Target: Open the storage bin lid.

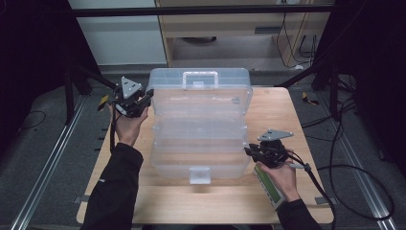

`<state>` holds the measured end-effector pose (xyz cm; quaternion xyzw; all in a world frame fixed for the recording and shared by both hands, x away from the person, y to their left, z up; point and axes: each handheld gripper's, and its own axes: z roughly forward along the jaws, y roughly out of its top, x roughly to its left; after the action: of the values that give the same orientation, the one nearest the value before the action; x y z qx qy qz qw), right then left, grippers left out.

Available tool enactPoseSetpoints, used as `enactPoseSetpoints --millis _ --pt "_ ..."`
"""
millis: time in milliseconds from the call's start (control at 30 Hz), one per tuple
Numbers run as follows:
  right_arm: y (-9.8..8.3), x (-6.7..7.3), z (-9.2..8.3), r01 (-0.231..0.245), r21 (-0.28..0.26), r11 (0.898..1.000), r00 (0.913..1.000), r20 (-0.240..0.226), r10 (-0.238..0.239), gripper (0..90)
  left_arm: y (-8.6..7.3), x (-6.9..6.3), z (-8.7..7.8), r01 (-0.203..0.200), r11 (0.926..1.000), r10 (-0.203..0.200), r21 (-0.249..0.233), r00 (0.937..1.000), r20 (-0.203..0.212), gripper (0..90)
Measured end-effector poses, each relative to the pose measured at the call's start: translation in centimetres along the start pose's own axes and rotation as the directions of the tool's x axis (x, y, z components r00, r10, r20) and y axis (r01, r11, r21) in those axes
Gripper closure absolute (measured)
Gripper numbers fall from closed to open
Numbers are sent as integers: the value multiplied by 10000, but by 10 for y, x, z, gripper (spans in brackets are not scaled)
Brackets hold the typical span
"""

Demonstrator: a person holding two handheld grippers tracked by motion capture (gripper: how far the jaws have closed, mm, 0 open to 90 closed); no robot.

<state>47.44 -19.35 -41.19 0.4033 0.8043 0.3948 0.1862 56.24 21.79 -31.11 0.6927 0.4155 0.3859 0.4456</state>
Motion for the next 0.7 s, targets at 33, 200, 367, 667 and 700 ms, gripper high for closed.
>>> enactPoseSetpoints --millis 33,200,367,667,700 --pt "0 -1 0 -58 25 10000 10000 -25 59 726 1 0 1 -7 10000 7 9 10000 -25 760" --pt "0 -1 1 -58 77 10000 10000 -77 58 726 2 1 5 70 10000 -70 -20 10000 -46 763" --pt "0 0 4 -99 112 9999 9999 -70 99 724 3 1 8 18 10000 -17 2 9999 -119 763" --pt "0 -1 4 -129 128 9998 9999 -105 130 725 7 2 17 -3 9999 6 102 9996 -272 764" --pt "0 -1 4 -133 130 9998 9999 -107 135 725 7 2 18 62 9999 -59 81 9996 -270 765"
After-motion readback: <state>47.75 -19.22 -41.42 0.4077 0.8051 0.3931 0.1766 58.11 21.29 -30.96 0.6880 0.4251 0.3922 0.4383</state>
